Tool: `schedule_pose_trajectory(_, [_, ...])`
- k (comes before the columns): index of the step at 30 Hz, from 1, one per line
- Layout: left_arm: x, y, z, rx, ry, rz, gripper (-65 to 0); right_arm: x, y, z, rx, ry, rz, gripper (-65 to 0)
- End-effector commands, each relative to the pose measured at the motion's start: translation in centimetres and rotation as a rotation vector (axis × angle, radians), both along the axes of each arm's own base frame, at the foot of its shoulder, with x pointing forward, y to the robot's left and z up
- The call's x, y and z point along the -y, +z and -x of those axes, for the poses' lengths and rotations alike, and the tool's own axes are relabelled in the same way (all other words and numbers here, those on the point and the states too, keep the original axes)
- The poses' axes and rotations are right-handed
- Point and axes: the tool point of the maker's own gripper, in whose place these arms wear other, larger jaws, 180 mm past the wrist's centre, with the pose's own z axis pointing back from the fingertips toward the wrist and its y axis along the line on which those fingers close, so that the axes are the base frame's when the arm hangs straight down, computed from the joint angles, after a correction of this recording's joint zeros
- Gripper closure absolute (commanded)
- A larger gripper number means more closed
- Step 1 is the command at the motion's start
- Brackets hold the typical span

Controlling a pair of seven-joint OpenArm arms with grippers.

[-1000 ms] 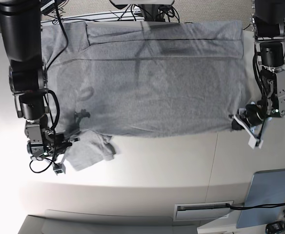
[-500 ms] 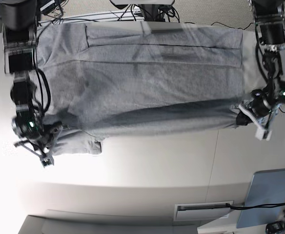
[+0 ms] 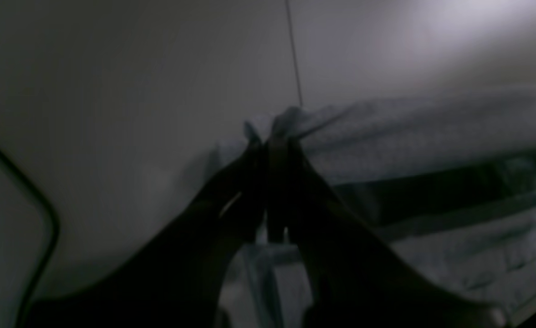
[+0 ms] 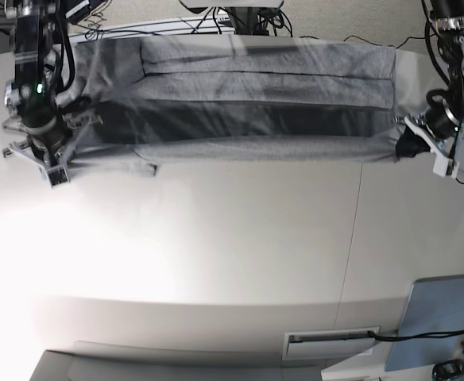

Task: Fold the T-shirt properly
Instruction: 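Lift the hem with both grippers and fold it over onto the collar edge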

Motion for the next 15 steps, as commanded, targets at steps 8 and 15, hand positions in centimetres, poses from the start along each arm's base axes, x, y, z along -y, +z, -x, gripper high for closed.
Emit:
schedule_pose_trajectory(8, [0.3,-1.0,3.3,-0.048,-0.036,0.024,0.0,0.2,-0.5,5.1,-0.077,0.010,0.069,0.0])
schedule_pose_trajectory(15, [0.4,-1.1,4.1,-0.072,-0.048,0.022,0.0,1.1,-2.1,8.2,-0.163,-0.017,0.114,0.0])
